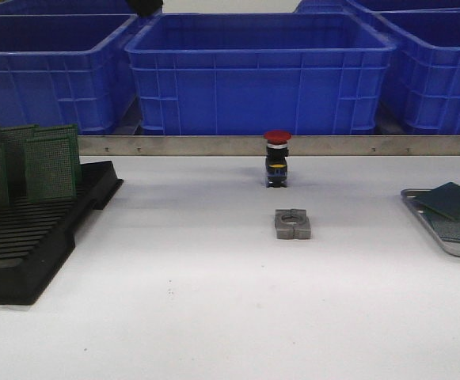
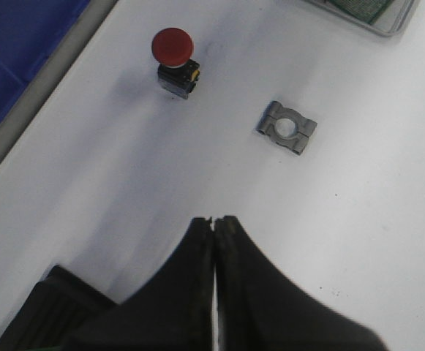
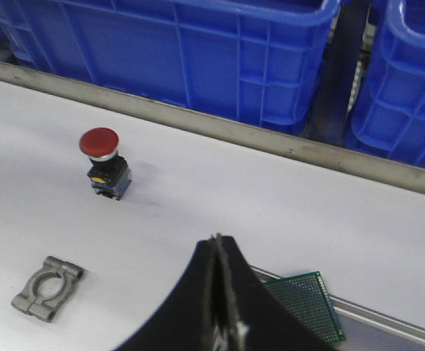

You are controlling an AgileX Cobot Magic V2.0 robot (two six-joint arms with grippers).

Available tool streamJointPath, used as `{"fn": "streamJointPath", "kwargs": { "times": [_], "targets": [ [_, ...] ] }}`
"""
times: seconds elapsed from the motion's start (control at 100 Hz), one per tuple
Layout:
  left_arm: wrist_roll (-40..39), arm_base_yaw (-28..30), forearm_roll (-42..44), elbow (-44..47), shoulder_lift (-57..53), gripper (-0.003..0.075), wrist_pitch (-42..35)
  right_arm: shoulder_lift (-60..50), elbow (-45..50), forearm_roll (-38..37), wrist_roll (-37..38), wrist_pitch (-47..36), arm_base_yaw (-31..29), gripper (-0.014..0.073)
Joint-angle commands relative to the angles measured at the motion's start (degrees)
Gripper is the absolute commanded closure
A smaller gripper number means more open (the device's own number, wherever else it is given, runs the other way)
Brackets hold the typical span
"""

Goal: Place circuit board on tray

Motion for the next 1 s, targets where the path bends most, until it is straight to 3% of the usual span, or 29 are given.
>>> {"fn": "streamJointPath", "kwargs": {
  "times": [0.0,0.19,0.31,0.75,0.99],
  "targets": [
    [-2.0,0.9,-3.0,-2.1,-5.1,0.0741,1.5,-4.9,-0.3,1.3,-0.2,1.9,-0.1,0.0654],
    [-4.4,1.4,-2.8,0.2,-11.0,0.0741,-0.8,-12.5,2.6,2.6,-0.1,1.8,-0.1,0.0654],
    [-6.0,1.4,-2.7,5.9,-17.0,0.0741,-7.5,-16.6,4.4,3.6,-0.1,2.5,-0.1,0.0654],
    [-7.4,1.4,-2.7,44.7,-47.0,0.0741,-38.4,-30.9,12.2,9.1,-0.2,-3.4,7.4,0.0654],
    [-7.4,1.4,-3.9,64.4,-63.9,0.0741,-53.1,-39.9,16.6,9.1,-0.8,-0.7,7.5,0.0654]
  ]
}}
